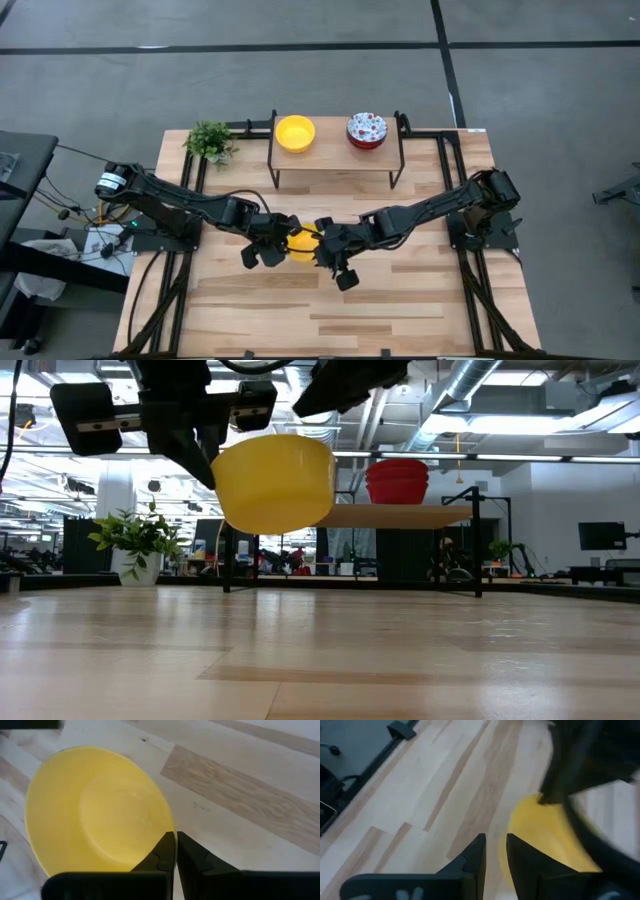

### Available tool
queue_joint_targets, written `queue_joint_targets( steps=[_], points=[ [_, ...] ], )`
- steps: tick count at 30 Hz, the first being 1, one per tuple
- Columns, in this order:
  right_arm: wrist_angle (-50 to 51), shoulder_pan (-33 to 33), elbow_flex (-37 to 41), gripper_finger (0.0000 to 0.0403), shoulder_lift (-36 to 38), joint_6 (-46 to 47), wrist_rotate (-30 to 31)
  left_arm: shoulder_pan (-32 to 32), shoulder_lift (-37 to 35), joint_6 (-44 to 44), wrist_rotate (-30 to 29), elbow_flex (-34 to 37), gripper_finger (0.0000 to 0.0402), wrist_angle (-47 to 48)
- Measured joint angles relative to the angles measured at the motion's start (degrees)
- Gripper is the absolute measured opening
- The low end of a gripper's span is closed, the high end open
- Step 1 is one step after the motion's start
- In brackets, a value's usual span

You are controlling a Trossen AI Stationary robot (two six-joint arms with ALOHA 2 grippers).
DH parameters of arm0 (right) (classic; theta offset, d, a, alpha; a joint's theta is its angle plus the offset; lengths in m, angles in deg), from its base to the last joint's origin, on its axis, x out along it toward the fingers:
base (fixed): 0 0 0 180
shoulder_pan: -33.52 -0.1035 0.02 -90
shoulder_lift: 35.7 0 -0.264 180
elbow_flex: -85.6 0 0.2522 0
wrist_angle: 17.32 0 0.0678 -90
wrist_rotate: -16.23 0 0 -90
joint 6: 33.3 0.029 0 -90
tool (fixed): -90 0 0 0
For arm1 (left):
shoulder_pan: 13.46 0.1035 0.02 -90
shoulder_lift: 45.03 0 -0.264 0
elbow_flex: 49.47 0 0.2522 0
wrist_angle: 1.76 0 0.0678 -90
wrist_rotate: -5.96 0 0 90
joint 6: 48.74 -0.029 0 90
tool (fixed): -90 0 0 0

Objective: Pick & Place Mini bowls
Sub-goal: Stack the yellow bowl on top of the yellow bowls on the shelf

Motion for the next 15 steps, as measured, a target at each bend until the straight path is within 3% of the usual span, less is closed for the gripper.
queue_joint_targets(
  steps=[15],
  points=[
    [13.43, 1.17, -0.04, 0.0067, 11.27, 8.12, 4.5, 0.0, 0.05, 0.38, -0.56, 0.11, 0.0009, 0.45]
  ],
)
